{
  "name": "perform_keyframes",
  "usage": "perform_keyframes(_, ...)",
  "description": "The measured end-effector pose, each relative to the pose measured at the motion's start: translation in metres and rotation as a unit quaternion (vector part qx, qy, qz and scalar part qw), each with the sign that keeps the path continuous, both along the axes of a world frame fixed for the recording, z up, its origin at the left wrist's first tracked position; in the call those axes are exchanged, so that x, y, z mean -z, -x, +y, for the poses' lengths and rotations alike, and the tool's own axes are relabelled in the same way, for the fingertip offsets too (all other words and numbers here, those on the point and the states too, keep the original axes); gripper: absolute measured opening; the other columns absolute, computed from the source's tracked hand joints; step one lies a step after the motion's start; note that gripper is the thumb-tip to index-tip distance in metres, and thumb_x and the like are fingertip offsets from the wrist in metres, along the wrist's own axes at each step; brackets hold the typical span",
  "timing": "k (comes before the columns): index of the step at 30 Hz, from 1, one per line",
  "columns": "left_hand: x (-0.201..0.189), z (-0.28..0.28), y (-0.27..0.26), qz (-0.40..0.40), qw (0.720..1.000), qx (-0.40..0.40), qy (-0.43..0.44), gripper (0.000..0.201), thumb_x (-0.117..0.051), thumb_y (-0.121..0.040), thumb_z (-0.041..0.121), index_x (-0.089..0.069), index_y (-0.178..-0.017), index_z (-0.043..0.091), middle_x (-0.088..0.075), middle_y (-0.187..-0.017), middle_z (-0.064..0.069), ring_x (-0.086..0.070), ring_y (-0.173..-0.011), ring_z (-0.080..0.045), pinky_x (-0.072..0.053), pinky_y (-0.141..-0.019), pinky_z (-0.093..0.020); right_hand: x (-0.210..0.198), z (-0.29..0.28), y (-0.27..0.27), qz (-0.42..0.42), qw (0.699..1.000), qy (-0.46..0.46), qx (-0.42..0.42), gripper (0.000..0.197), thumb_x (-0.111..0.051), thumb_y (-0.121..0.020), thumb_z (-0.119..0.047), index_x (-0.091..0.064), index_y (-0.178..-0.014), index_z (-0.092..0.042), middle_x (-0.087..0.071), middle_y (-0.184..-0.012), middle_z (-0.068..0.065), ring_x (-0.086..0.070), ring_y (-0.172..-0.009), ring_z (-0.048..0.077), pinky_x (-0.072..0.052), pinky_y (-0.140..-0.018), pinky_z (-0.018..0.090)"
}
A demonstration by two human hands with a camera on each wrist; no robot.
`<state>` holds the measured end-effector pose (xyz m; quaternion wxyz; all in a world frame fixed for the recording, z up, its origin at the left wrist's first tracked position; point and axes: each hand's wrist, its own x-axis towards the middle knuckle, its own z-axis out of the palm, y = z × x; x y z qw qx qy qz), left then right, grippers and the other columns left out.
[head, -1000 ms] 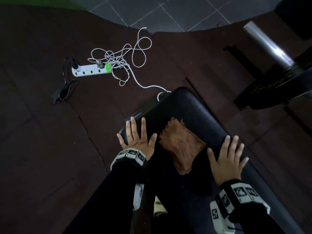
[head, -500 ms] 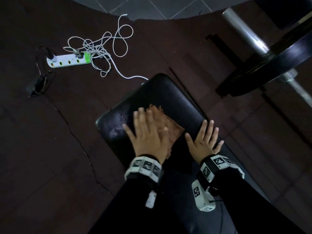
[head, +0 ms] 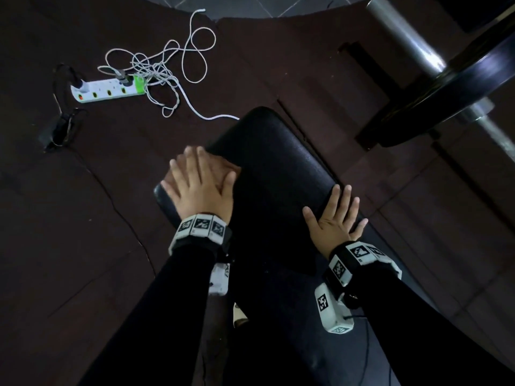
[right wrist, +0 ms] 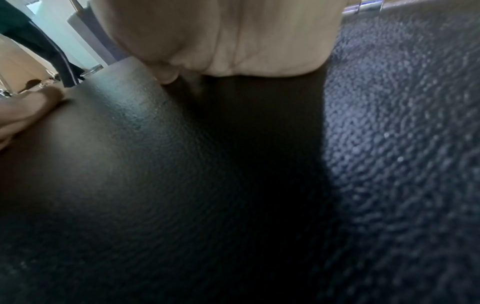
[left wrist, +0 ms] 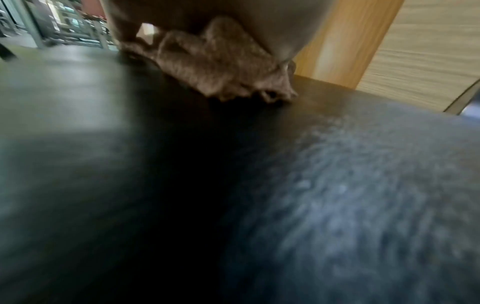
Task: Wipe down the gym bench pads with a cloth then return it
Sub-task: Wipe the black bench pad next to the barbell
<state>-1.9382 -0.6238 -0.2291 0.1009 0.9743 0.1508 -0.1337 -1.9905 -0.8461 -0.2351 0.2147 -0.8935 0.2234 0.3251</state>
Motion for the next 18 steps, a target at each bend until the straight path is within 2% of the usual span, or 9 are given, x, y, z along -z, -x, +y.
perform_keyframes(3, -0.001, 0.010, 0.034, -0.019, 1.000, -0.021, 0.008, 0.074, -0.023, -0.092, 0.061, -0.013, -0.152, 0.018, -0.012, -0.159, -0.003, -0.009, -0.145, -0.033, -0.011, -0.112, -0.062, -0.001, 0.000, 0.000, 0.006, 1.000, 0.002, -0.004, 0.082, -0.019, -0.086, -0.069, 0.032, -0.138, -0.034, 0.042, -0.144, -0.014, 0.035, -0.135, 0.013, 0.024, -0.104, 0.048)
perform_keyframes(6, -0.003, -0.008, 0.071, -0.003, 0.999, -0.038, 0.023, 0.074, -0.023, -0.093, 0.056, -0.018, -0.150, 0.010, -0.016, -0.157, -0.012, -0.011, -0.143, -0.040, -0.015, -0.108, -0.068, -0.002, 0.001, -0.001, 0.014, 1.000, 0.002, -0.003, 0.081, -0.020, -0.086, -0.068, 0.033, -0.138, -0.034, 0.043, -0.144, -0.013, 0.036, -0.134, 0.013, 0.024, -0.105, 0.048)
perform_keyframes(8, -0.002, -0.030, 0.094, 0.019, 0.999, 0.001, 0.029, 0.072, -0.024, -0.093, 0.053, -0.016, -0.150, 0.009, -0.013, -0.158, -0.012, -0.008, -0.143, -0.042, -0.013, -0.107, -0.071, -0.003, 0.002, -0.002, 0.016, 1.000, 0.002, -0.005, 0.081, -0.019, -0.087, -0.068, 0.033, -0.138, -0.033, 0.043, -0.144, -0.013, 0.036, -0.135, 0.014, 0.023, -0.105, 0.049)
perform_keyframes(10, -0.001, -0.052, 0.107, 0.037, 0.997, 0.067, 0.030, 0.070, -0.023, -0.093, 0.052, -0.012, -0.150, 0.014, -0.007, -0.159, -0.008, -0.003, -0.144, -0.040, -0.006, -0.109, -0.068, -0.003, 0.002, -0.003, 0.015, 1.000, 0.004, -0.005, 0.080, -0.019, -0.087, -0.068, 0.033, -0.138, -0.033, 0.043, -0.144, -0.012, 0.036, -0.135, 0.014, 0.023, -0.105, 0.048)
perform_keyframes(14, -0.002, -0.073, 0.084, 0.041, 0.987, 0.154, 0.020, 0.067, -0.019, -0.094, 0.052, -0.007, -0.150, 0.018, -0.004, -0.159, -0.004, -0.002, -0.145, -0.036, -0.001, -0.111, -0.064, -0.003, 0.003, -0.003, 0.004, 1.000, 0.005, 0.003, 0.080, -0.022, -0.088, -0.066, 0.030, -0.140, -0.033, 0.040, -0.146, -0.012, 0.034, -0.136, 0.014, 0.022, -0.106, 0.048)
perform_keyframes(18, 0.001, -0.061, 0.031, 0.031, 0.982, 0.184, 0.011, 0.066, -0.023, -0.095, 0.050, 0.000, -0.151, 0.026, 0.005, -0.160, 0.003, 0.007, -0.146, -0.030, 0.006, -0.112, -0.057, -0.003, 0.003, -0.001, -0.010, 1.000, 0.008, 0.002, 0.080, -0.022, -0.088, -0.067, 0.026, -0.142, -0.033, 0.036, -0.148, -0.013, 0.032, -0.137, 0.014, 0.023, -0.106, 0.048)
